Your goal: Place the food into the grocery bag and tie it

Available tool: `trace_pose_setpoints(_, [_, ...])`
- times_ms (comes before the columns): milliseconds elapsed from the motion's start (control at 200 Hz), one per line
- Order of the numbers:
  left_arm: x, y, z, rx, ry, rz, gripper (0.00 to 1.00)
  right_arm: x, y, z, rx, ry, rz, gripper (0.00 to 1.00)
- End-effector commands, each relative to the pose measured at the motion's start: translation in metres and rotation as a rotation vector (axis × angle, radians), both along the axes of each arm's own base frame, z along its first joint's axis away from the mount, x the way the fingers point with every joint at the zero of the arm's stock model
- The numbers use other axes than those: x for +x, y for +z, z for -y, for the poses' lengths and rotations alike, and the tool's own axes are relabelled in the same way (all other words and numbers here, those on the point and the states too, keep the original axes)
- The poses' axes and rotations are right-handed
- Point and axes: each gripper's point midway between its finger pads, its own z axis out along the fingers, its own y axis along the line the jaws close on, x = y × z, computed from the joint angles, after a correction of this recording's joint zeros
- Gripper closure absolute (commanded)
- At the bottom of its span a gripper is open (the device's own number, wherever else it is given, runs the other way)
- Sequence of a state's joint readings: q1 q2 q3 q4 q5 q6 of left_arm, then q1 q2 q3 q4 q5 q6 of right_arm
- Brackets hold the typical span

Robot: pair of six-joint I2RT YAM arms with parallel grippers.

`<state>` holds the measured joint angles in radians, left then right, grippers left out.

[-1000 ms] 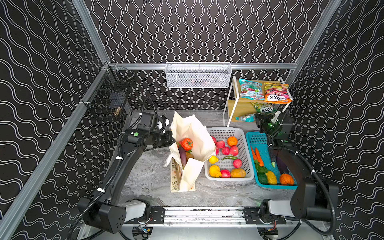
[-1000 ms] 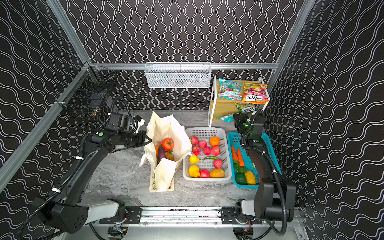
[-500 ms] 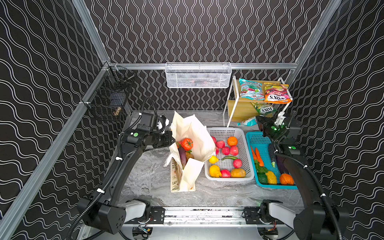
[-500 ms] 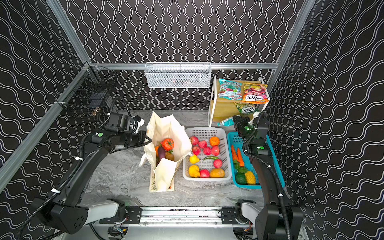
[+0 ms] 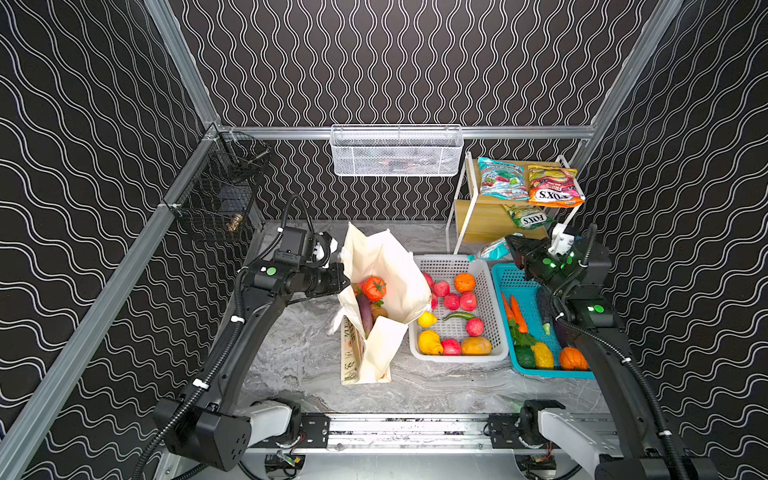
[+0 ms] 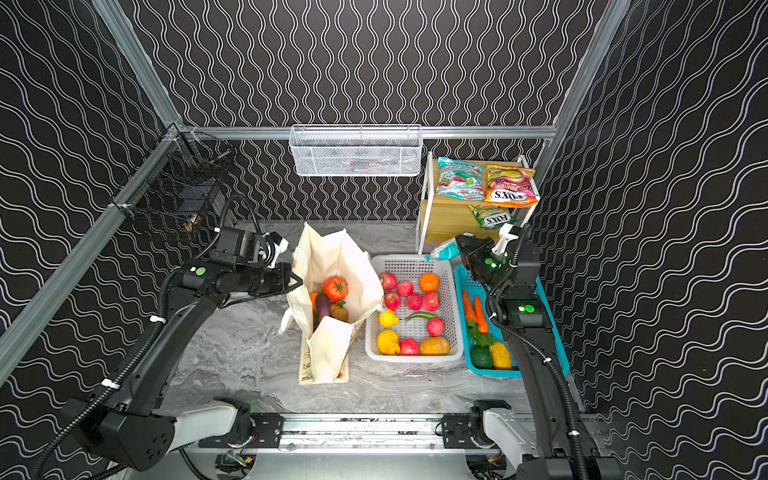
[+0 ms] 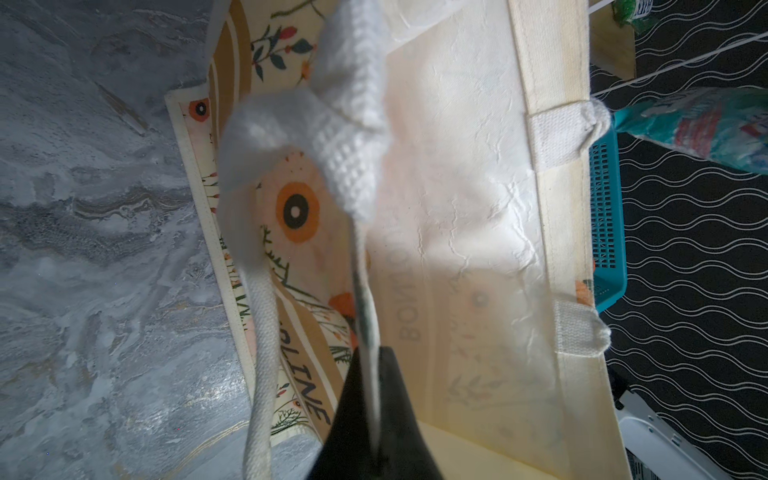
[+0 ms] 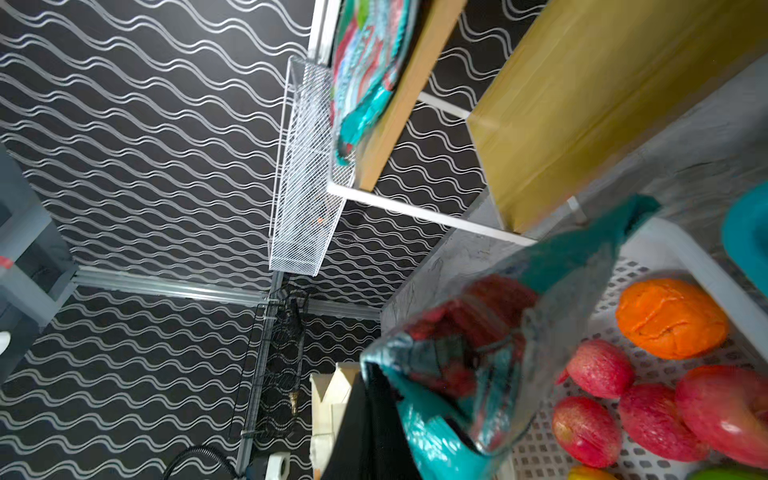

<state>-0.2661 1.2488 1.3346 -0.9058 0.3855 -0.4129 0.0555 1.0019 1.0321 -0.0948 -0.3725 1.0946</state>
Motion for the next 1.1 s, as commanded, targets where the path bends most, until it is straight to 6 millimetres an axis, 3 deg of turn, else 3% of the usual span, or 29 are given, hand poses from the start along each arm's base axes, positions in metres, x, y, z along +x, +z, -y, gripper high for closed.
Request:
trace_pose_setpoints(0, [0.000,0.000,-0.002,0.014,0.000,0.007,1.00,-0.009,0.023,-0.018,-0.036,0.053,0.066,1.00])
trace_pose_setpoints(265, [0.001,-0.002,-0.003,0.016,0.006,0.001,1.00,-0.025,0.051,-0.086,-0.090,0.243,0.151,1.00])
trace_pose_setpoints(661, [0.001,-0.001,-0.002,0.013,0.005,-0.004,1.00,-0.052,0.075,-0.184,-0.126,0.517,0.276,1.00])
trace_pose_setpoints(896, [0.001,0.001,-0.001,0.008,0.002,-0.004,1.00,-0.070,0.067,-0.243,-0.154,0.661,0.293,1.00])
trace_pose_setpoints(1096, [0.000,0.006,-0.001,0.008,-0.001,0.006,1.00,-0.074,0.030,-0.289,-0.182,0.764,0.226,1.00])
